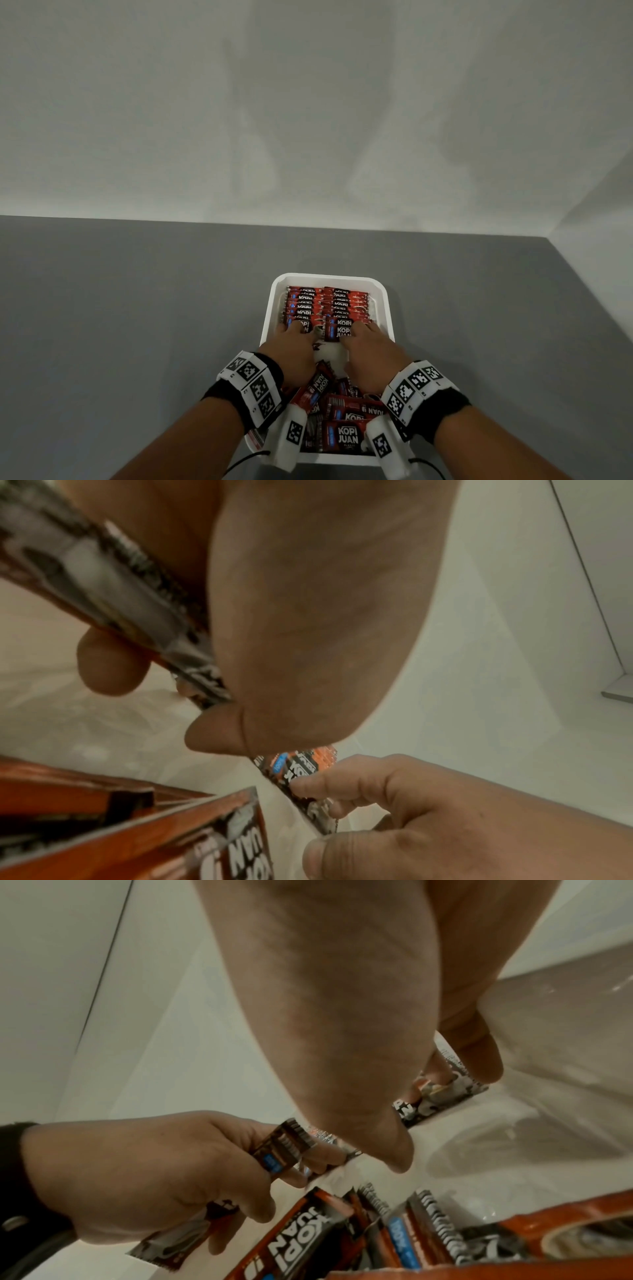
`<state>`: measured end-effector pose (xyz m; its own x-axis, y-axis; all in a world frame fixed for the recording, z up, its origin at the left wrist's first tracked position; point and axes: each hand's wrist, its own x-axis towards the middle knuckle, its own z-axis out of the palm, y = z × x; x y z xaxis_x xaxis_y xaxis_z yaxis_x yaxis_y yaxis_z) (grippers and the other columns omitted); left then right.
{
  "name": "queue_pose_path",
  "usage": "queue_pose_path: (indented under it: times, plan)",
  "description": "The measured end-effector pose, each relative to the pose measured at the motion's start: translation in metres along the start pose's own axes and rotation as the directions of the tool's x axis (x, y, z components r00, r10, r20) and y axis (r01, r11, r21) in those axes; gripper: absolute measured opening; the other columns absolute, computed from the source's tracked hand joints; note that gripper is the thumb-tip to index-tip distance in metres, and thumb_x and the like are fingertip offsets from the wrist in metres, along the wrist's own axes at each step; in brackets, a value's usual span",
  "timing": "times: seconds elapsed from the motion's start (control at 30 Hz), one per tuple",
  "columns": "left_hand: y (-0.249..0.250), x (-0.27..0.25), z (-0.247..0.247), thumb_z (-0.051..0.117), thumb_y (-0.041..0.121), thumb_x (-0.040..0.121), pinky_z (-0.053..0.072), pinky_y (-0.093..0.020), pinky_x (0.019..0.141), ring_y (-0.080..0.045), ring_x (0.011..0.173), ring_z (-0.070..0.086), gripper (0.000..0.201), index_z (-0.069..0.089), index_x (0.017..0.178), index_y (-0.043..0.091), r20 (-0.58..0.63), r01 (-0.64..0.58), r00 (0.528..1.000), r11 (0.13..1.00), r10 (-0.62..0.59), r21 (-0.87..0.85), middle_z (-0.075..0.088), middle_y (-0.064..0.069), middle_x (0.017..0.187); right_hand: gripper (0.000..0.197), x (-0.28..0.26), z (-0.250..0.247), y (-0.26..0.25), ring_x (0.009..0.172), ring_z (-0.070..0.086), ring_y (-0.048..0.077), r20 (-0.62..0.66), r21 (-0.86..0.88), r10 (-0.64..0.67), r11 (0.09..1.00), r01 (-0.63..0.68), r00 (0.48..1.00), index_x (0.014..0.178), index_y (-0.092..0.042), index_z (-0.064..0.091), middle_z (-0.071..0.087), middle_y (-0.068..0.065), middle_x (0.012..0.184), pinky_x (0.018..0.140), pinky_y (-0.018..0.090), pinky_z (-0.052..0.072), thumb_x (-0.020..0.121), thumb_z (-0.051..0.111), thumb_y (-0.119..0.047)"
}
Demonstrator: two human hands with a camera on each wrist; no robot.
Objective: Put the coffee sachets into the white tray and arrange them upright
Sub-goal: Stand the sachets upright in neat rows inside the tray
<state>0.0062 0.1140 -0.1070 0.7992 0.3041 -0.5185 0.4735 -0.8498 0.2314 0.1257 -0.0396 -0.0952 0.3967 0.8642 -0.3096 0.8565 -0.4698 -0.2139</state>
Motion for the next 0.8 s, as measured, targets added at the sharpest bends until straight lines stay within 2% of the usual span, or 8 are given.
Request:
queue_pose_path:
  times: [0.2, 0.33, 0.43, 0.47, 0.53, 0.67, 0.73, 0.8]
  plan:
    - [0.001, -0.004, -0.005, 0.046, 0.052, 0.084, 0.021, -0.048, 0.122, -0.03, 0.136, 0.034, 0.07, 0.035, 0.151, 0.034, 0.009, -0.004, 1.0, 0.999, 0.005, -0.043, 0.042, -0.007, 0.141, 0.036, 0.0, -0.002, -0.001, 0.127, 0.04, 0.026, 0.008, 0.011, 0.003, 1.0, -0.004, 1.0, 0.127, -0.018, 0.061, 0.045, 0.004, 0.131, 0.106, 0.043, 0.045, 0.093, 0.057, -0.028]
    - [0.005, -0.015, -0.016, 0.045, 0.044, 0.077, 0.03, -0.044, 0.119, -0.028, 0.133, 0.039, 0.067, 0.049, 0.142, 0.032, 0.01, 0.035, 0.999, 0.984, -0.033, -0.175, 0.043, -0.006, 0.138, 0.035, -0.003, -0.004, -0.002, 0.127, 0.04, 0.025, 0.02, 0.007, 0.005, 1.0, -0.005, 1.0, 0.126, -0.017, 0.062, 0.045, 0.005, 0.13, 0.105, 0.043, 0.045, 0.094, 0.058, -0.028]
    - [0.009, -0.024, -0.027, 0.048, 0.021, 0.09, 0.053, -0.03, 0.089, -0.014, 0.094, 0.059, 0.017, 0.064, 0.095, 0.017, -0.114, 0.021, 0.991, 0.912, -0.074, -0.41, 0.06, -0.004, 0.105, 0.033, -0.004, -0.007, -0.001, 0.126, 0.04, 0.025, 0.028, 0.036, 0.001, 0.999, -0.002, 1.0, 0.124, -0.016, 0.062, 0.045, 0.005, 0.129, 0.106, 0.042, 0.044, 0.093, 0.058, -0.026]
    - [0.012, -0.027, -0.032, 0.046, 0.017, 0.095, 0.052, -0.026, 0.073, -0.011, 0.075, 0.056, 0.018, 0.059, 0.082, 0.014, -0.17, -0.001, 0.981, 0.873, -0.093, -0.488, 0.06, -0.002, 0.088, 0.033, -0.004, -0.008, 0.0, 0.125, 0.04, 0.024, 0.033, 0.065, 0.0, 0.998, -0.002, 0.999, 0.123, -0.016, 0.063, 0.045, 0.005, 0.128, 0.106, 0.042, 0.044, 0.092, 0.058, -0.026]
    - [0.013, -0.035, -0.041, 0.041, 0.016, 0.101, 0.049, -0.025, 0.057, -0.014, 0.062, 0.05, 0.026, 0.057, 0.083, 0.009, -0.206, -0.031, 0.966, 0.713, -0.16, -0.701, 0.055, -0.002, 0.074, 0.03, -0.004, -0.016, -0.001, 0.12, 0.044, 0.021, 0.017, 0.158, -0.009, 0.987, 0.006, 1.0, 0.119, -0.017, 0.064, 0.048, 0.002, 0.123, 0.103, 0.04, 0.046, 0.093, 0.057, -0.029]
    - [0.015, -0.044, -0.049, 0.046, 0.004, 0.102, 0.06, -0.039, 0.072, -0.029, 0.082, 0.07, 0.025, 0.07, 0.109, 0.005, -0.244, -0.213, 0.956, 0.186, -0.162, -0.959, 0.074, -0.016, 0.098, 0.019, -0.003, -0.044, -0.015, 0.089, 0.063, 0.007, -0.203, 0.486, 0.044, 0.872, 0.061, 0.978, 0.104, -0.016, 0.073, 0.067, -0.007, 0.097, 0.081, 0.024, 0.053, 0.095, 0.064, -0.031]
    - [0.018, -0.044, -0.051, 0.055, -0.002, 0.097, 0.059, -0.04, 0.068, -0.036, 0.082, 0.073, 0.019, 0.071, 0.107, -0.001, -0.307, -0.301, 0.936, 0.058, -0.171, -0.952, 0.073, -0.027, 0.1, 0.017, -0.004, -0.058, -0.026, 0.082, 0.069, 0.004, -0.21, 0.69, 0.095, 0.719, 0.078, 0.973, 0.107, -0.018, 0.072, 0.073, -0.009, 0.09, 0.075, 0.018, 0.054, 0.094, 0.069, -0.028]
    - [0.023, -0.043, -0.055, 0.061, -0.004, 0.094, 0.059, -0.043, 0.072, -0.042, 0.085, 0.072, 0.014, 0.069, 0.104, -0.007, -0.34, -0.356, 0.915, -0.037, -0.216, -0.934, 0.071, -0.031, 0.101, 0.017, -0.002, -0.064, -0.033, 0.077, 0.074, 0.009, -0.196, 0.809, 0.103, 0.578, 0.102, 0.975, 0.108, -0.018, 0.072, 0.077, -0.003, 0.086, 0.076, 0.028, 0.061, 0.09, 0.074, -0.019]
